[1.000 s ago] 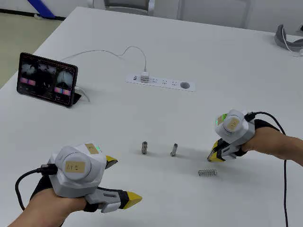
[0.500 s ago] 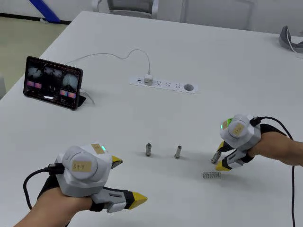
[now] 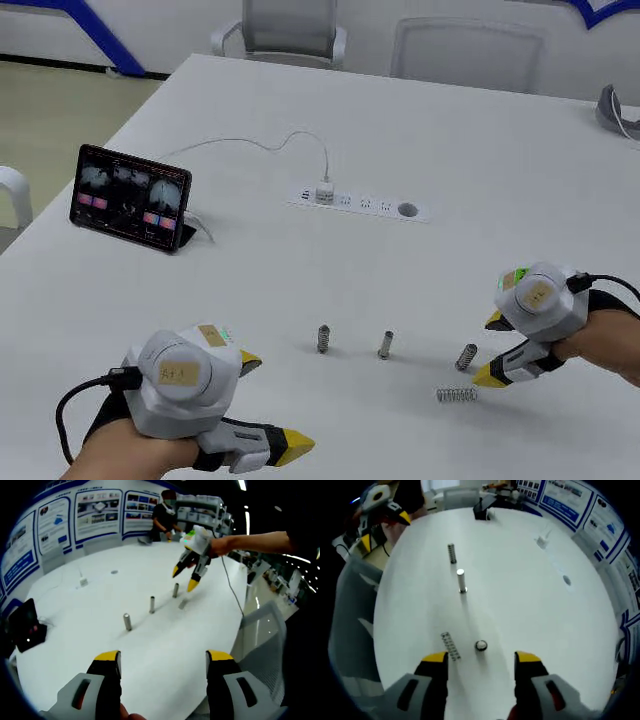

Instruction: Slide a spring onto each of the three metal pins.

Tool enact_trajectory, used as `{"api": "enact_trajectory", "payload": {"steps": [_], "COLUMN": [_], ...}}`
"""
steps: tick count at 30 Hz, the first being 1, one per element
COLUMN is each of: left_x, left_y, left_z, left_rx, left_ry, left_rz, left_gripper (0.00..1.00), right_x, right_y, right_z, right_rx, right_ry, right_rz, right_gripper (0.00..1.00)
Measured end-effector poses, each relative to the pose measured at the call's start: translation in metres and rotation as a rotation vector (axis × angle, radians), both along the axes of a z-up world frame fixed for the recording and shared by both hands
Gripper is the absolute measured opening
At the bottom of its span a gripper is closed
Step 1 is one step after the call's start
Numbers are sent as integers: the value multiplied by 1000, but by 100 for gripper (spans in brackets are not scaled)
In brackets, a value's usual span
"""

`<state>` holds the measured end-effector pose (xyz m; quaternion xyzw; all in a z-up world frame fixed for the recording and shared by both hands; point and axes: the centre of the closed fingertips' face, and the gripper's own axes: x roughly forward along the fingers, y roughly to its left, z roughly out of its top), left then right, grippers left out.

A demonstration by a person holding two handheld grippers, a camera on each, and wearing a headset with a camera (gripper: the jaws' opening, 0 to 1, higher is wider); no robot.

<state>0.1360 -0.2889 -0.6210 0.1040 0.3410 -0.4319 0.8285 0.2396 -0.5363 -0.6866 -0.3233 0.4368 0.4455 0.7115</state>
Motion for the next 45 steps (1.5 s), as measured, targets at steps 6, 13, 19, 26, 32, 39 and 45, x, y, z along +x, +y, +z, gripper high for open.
{"api": "enact_trajectory", "payload": {"steps": [6, 13, 19, 26, 32, 39, 45], "left_x": [-2, -2, -2, -2, -1, -3, -1], "left_y": [1, 3, 0, -6, -9, -15, -21], "left_z": [1, 2, 2, 2, 1, -2, -3], "left_rx": [4, 5, -6, -14, -17, -14, -17], "left_ry": [-3, -5, 2, 4, 4, 9, 8], "left_rz": [1, 1, 3, 1, 0, -11, -19], "left_gripper": [70, 70, 70, 71, 70, 71, 71], "right_x": [0, -3, -4, -7, -15, -28, -40], "right_y": [-1, -2, 5, 11, 7, 6, 8], "right_z": [6, 6, 12, 23, 26, 32, 31], "right_rx": [34, 100, 193, 317, 362, 393, 398], "right_ry": [-19, -30, -36, -48, -59, -70, -76], "right_rz": [-47, -131, -207, -303, -354, -377, -382], "right_gripper": [58, 59, 60, 62, 65, 68, 71]}}
